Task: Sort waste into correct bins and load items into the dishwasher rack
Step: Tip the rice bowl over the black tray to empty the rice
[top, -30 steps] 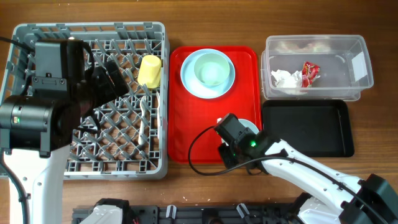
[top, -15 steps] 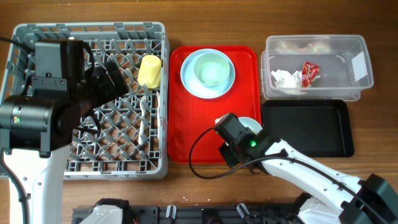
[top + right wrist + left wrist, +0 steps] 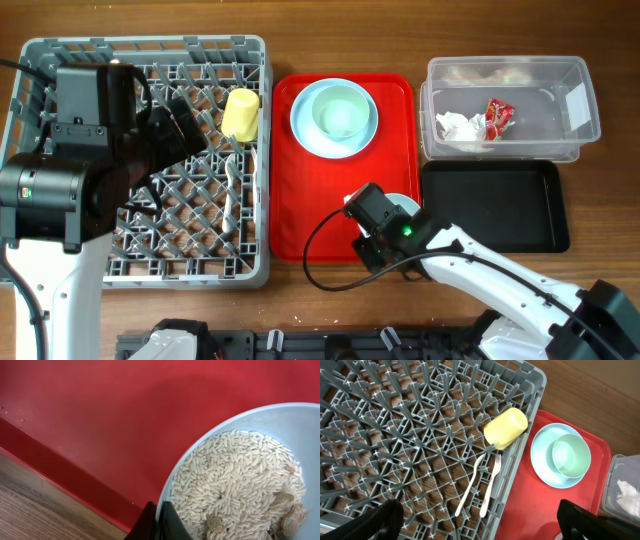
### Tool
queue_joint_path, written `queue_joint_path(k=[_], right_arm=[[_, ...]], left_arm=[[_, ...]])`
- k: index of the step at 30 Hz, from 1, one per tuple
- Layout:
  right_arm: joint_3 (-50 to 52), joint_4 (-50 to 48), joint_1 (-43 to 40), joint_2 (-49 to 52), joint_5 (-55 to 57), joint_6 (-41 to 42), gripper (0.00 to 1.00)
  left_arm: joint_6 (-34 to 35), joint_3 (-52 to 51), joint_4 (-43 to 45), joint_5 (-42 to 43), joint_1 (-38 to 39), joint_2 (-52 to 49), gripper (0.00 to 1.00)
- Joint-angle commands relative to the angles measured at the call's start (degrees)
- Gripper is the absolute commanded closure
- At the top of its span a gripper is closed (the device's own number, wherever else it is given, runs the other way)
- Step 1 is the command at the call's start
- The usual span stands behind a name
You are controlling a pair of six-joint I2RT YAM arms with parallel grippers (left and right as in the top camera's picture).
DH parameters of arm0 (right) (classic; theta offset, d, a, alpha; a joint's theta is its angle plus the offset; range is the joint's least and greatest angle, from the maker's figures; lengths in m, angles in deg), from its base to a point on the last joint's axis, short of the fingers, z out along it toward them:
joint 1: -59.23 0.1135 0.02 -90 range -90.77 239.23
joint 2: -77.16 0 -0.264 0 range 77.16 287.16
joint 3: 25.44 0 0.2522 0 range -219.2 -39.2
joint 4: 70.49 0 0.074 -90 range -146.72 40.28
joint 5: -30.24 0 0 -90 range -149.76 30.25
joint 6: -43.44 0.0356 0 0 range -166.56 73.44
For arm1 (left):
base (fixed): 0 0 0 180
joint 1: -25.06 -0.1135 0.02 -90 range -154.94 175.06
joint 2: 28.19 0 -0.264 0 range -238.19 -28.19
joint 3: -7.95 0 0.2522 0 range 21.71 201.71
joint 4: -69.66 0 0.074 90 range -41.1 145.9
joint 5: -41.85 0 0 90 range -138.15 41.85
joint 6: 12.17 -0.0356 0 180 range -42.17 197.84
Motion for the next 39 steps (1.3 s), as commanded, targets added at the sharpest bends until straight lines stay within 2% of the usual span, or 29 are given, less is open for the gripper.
queue_joint_path(k=[1, 5, 7, 8, 11, 18, 19, 22, 23, 27, 31, 37, 39], right_arm=[[-2.6, 1.3, 0.1, 0.0, -2.3, 0.1, 0.96], [-13.1, 8.6, 0.1, 0.0, 0.0, -1.3, 0.96], [-19.8, 15.4, -0.9, 0.0, 2.6, -1.2, 0.96], [-23.5, 19.0, -3.0, -0.2, 3.0, -1.2, 0.96], [-25.6, 22.5, -10.1, -1.1, -0.3, -1.2, 0.96], [-25.4, 25.0, -38.3, -2.8, -30.8, -15.6, 0.96], [-24.7, 25.5, -44.6, -2.8, -37.9, -19.5, 0.96], [-22.1, 27.7, -56.8, -2.8, -46.7, -26.2, 0.96], [-20.5, 29.9, -64.4, -2.8, -53.5, -31.8, 0.96], [-15.6, 30.8, -75.4, -2.8, -64.0, -37.8, 0.96], [-8.3, 26.5, -84.3, -2.7, -70.4, -38.9, 0.96], [-3.0, 22.2, -88.8, -2.7, -87.1, -38.6, 0.96], [-2.5, 21.4, -89.1, -2.7, -91.2, -36.0, 0.96]], left_arm=[[0.6, 0.0, 0.2, 0.3, 0.2, 0.6, 0.0], [0.5, 0.0, 0.2, 0.3, 0.2, 0.6, 0.0], [0.6, 0.0, 0.2, 0.3, 0.2, 0.6, 0.0], [0.6, 0.0, 0.2, 0.3, 0.2, 0.6, 0.0], [0.6, 0.0, 0.2, 0.3, 0.2, 0.6, 0.0], [0.5, 0.0, 0.2, 0.3, 0.2, 0.6, 0.0], [0.6, 0.0, 0.2, 0.3, 0.2, 0.6, 0.0], [0.6, 0.0, 0.2, 0.3, 0.2, 0.6, 0.0], [0.6, 0.0, 0.2, 0.3, 0.2, 0.6, 0.0], [0.6, 0.0, 0.2, 0.3, 0.2, 0.6, 0.0], [0.5, 0.0, 0.2, 0.3, 0.2, 0.6, 0.0], [0.6, 0.0, 0.2, 0.3, 0.2, 0.6, 0.0], [0.5, 0.0, 0.2, 0.3, 0.2, 0.6, 0.0]])
